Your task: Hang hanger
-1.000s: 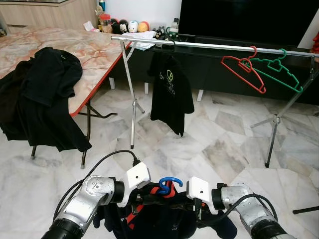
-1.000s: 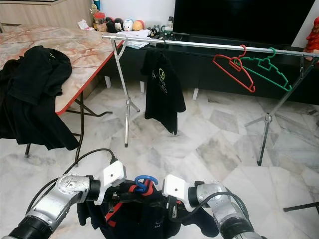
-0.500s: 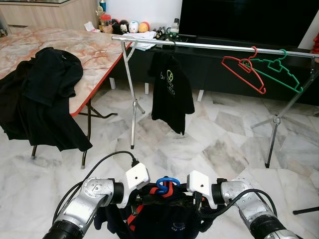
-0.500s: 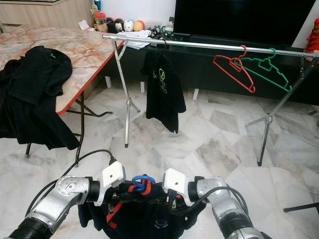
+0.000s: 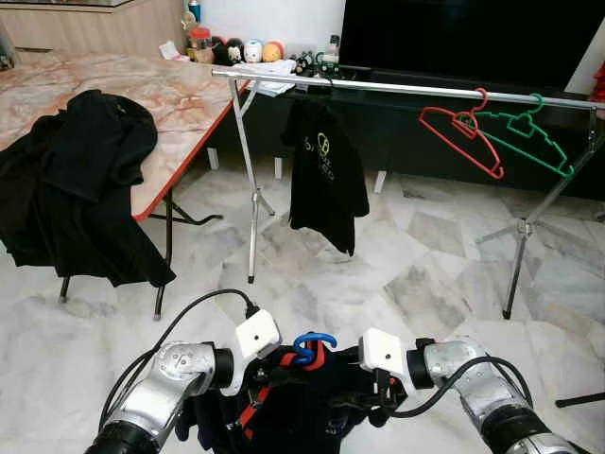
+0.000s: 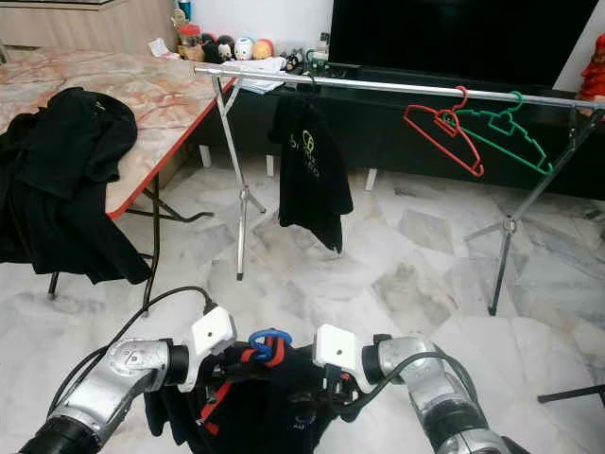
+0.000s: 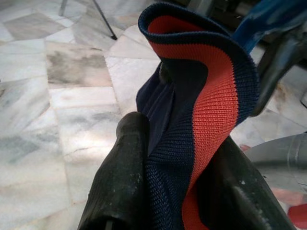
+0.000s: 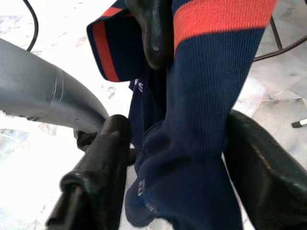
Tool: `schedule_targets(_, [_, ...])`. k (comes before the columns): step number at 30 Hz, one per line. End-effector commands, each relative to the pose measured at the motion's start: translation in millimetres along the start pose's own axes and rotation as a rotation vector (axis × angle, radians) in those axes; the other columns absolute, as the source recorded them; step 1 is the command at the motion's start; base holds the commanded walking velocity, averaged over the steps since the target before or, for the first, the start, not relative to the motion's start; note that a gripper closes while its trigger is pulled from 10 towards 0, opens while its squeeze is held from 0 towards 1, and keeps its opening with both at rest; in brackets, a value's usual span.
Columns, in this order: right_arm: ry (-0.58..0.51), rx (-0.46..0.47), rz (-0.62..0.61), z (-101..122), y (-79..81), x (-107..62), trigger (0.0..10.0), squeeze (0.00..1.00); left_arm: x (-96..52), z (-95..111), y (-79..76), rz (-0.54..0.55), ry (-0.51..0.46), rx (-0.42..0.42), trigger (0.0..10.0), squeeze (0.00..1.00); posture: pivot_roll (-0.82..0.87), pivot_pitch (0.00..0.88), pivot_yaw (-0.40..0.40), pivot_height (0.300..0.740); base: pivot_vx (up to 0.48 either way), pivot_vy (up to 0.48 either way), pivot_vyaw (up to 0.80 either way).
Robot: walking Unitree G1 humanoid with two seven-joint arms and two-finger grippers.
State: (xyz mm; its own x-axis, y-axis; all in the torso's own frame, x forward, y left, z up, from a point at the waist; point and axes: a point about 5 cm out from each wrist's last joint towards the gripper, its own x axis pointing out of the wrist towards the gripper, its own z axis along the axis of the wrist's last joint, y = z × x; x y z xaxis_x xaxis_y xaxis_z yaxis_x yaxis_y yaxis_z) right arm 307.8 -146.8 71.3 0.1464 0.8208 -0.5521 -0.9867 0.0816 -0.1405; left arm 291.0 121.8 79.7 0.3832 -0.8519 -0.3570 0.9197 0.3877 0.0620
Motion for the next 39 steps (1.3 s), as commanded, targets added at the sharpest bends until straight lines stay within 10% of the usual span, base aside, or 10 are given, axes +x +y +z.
schedule_targets(1, [0.03,-0.031,0.017,1.3,-1.8,-3.8,10.0,1.0,-1.5,5.4,3.5,0.014,-0.014,0.03,0.0,0.0,0.05,0.086,-0.001,0.74,0.0,0.0,0.0])
schedule_targets(9, [0.047,-0.117,-0.161,12.6,-23.8,-17.9,10.0,0.96,-1.2,2.0,9.3,0.092,0.011,0.064,0.0,0.0,0.04,0.091,0.003,0.74,0.0,0.0,0.0])
schedule_targets(10, [0.062,-0.137,-0.25,16.2,-32.5,-21.3,10.0,0.0,-0.9,1.6,11.1,0.121,0.01,0.078,0.0,0.0,0.04,0.091,0.003,0.74,0.0,0.0,0.0])
schedule_targets(19, [0.064,-0.113,-0.649,25.8,-61.0,-32.9,10.0,0.0,2.2,1.2,20.7,0.313,0.007,0.165,0.0,0.0,0.04,0.102,0.008,0.74,0.0,0.0,0.0])
schedule_targets(28, [0.121,0.06,-0.859,-3.9,-51.8,-26.9,10.0,0.0,-1.4,12.1,32.4,0.576,-0.052,0.29,0.0,0.0,0.04,0.108,0.014,0.74,0.0,0.0,0.0])
schedule_targets(31, [0.165,0.173,-0.94,-25.7,-37.9,-20.6,10.0,0.0,-2.9,18.0,31.9,0.622,-0.096,0.371,5.1,0.0,0.04,0.111,0.016,0.74,0.0,0.0,0.0])
schedule_targets(32, [0.166,0.185,-0.946,-27.5,-36.1,-19.4,10.0,0.0,-3.0,18.4,31.9,0.629,-0.094,0.392,5.1,0.0,0.04,0.111,0.016,0.74,0.0,0.0,0.0])
schedule_targets(34, [0.197,0.229,-0.959,-37.7,-27.2,-14.1,10.0,0.0,-4.4,19.2,32.7,0.658,-0.073,0.48,10.0,0.0,0.04,0.111,0.015,0.74,0.0,0.0,0.0])
schedule_targets(39, [0.245,0.288,-0.991,-50.2,-16.7,-8.7,10.0,0.0,-10.5,20.7,39.4,0.744,-0.019,0.638,10.0,0.0,0.05,0.112,0.011,0.74,0.0,0.0,0.0])
